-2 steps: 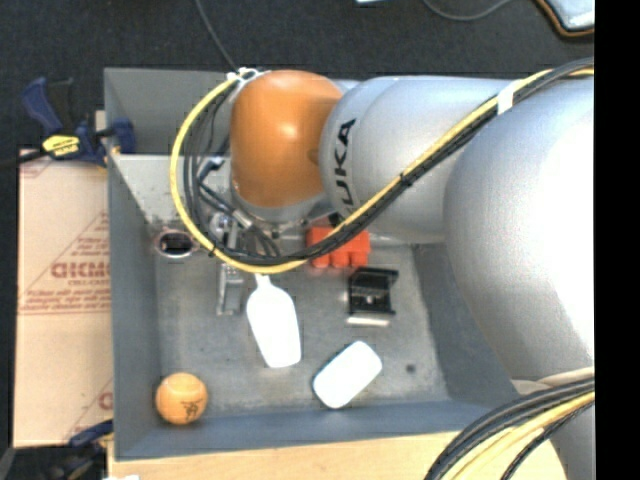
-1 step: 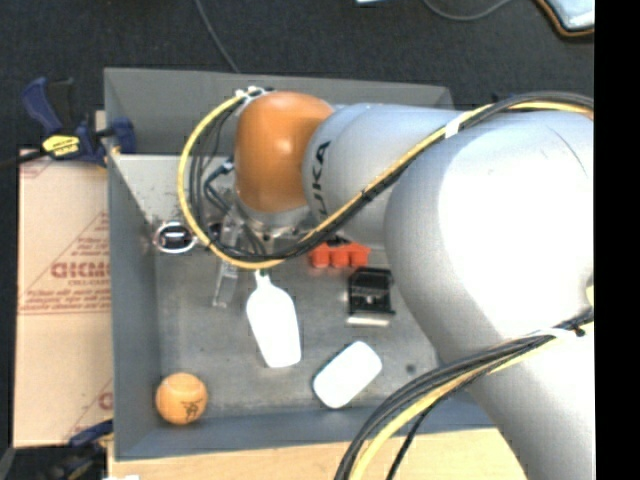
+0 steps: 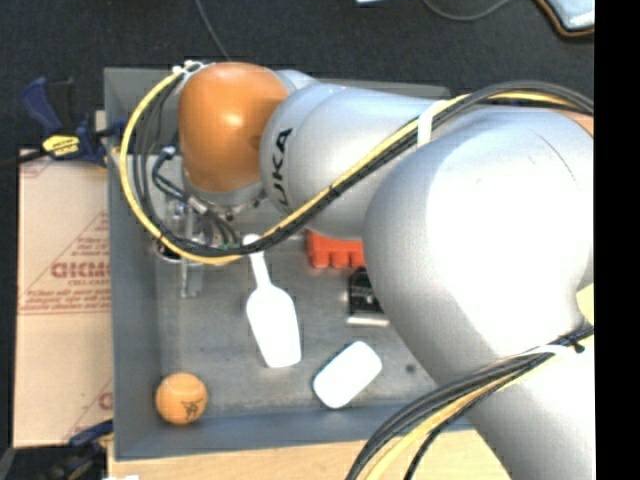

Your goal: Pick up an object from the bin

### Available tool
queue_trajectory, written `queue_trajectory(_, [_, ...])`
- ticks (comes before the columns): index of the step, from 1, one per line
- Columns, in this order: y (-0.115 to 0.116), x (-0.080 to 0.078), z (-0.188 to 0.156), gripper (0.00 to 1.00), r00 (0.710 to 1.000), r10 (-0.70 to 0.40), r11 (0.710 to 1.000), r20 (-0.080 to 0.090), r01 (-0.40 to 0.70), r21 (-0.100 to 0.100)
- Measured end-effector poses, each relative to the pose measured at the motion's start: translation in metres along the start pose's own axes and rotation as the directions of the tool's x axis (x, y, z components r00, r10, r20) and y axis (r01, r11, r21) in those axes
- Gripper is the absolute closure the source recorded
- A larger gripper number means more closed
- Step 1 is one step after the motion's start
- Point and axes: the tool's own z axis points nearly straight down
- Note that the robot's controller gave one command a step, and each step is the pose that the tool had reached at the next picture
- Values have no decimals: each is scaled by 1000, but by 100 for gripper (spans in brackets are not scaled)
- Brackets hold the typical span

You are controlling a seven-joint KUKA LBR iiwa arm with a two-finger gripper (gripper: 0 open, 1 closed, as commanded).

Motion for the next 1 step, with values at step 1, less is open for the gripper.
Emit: queue_trajectory(1, [-4,2,15,0,909,416,909,-9,-416,12])
